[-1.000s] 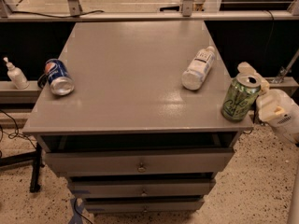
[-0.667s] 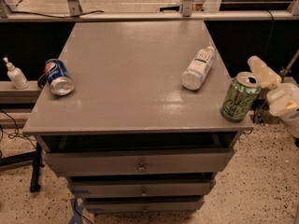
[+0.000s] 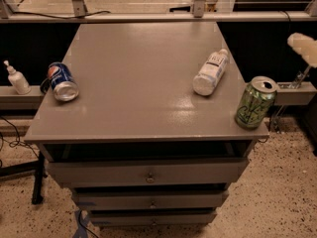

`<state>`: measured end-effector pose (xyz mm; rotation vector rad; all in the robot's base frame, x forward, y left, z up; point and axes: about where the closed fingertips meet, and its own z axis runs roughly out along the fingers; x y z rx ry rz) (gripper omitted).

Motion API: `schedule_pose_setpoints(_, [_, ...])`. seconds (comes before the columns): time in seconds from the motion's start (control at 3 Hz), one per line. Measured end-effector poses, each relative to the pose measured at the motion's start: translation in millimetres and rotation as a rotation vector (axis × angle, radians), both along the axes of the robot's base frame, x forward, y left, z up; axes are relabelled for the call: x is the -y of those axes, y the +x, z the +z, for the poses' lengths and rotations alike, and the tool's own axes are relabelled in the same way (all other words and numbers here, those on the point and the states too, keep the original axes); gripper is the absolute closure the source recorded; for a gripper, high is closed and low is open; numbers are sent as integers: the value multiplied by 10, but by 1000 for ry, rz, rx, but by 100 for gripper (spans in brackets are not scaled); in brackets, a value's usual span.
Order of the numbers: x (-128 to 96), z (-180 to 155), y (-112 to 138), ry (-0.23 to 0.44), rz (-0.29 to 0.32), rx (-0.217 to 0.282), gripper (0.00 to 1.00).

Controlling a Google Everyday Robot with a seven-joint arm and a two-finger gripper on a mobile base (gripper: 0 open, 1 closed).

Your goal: Place green can upright

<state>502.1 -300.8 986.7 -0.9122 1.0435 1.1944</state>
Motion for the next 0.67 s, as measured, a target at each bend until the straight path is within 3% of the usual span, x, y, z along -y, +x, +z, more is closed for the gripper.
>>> schedule_pose_setpoints(0.33, [202,356,-7,-9,-76,29,0])
schedule_pose_setpoints(0.67, [172,397,40,-2,-84,27,0])
